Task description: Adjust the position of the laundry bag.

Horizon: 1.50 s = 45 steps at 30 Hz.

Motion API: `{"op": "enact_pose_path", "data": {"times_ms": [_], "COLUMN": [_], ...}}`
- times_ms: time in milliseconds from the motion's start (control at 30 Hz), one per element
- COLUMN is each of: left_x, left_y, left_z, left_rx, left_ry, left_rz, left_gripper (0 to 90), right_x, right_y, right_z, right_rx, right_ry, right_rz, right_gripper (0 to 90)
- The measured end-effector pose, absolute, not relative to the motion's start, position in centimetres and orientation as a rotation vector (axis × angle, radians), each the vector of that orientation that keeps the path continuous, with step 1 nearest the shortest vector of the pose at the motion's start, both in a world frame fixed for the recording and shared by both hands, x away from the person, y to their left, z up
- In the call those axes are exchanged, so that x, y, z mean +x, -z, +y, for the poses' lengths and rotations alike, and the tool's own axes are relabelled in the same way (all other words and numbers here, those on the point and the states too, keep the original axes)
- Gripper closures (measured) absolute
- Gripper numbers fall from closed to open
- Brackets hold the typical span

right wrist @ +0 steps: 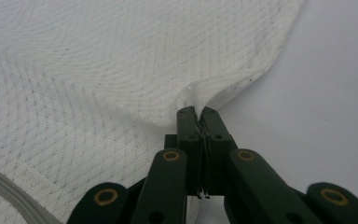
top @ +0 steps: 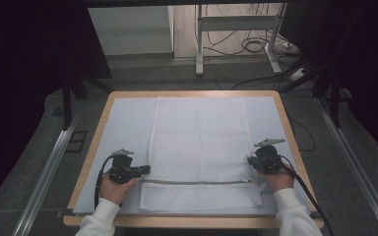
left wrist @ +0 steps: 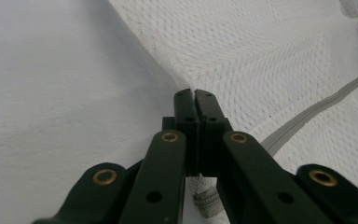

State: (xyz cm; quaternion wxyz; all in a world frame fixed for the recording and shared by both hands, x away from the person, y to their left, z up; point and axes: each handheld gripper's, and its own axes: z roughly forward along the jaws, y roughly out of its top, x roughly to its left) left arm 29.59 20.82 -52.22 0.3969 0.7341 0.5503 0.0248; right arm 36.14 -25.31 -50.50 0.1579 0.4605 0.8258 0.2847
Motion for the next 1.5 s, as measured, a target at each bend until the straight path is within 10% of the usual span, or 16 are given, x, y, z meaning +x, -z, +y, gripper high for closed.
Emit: {"op": "enact_pose_path", "data": {"times_ms": [1500], "left_x": [29.0], "left_y": [52.9], "left_z": [23.8], "left_rx": [1.829], "left_ry": [-0.083], "left_rz": [1.456], "left_gripper": [88.3], "right_x": [35.6], "right_y": [51.0], "right_z": [-22.8], "right_rx": [1.262], "right_ry": [-0.815], "right_rz": [2.434], "right_gripper": [86.2]}}
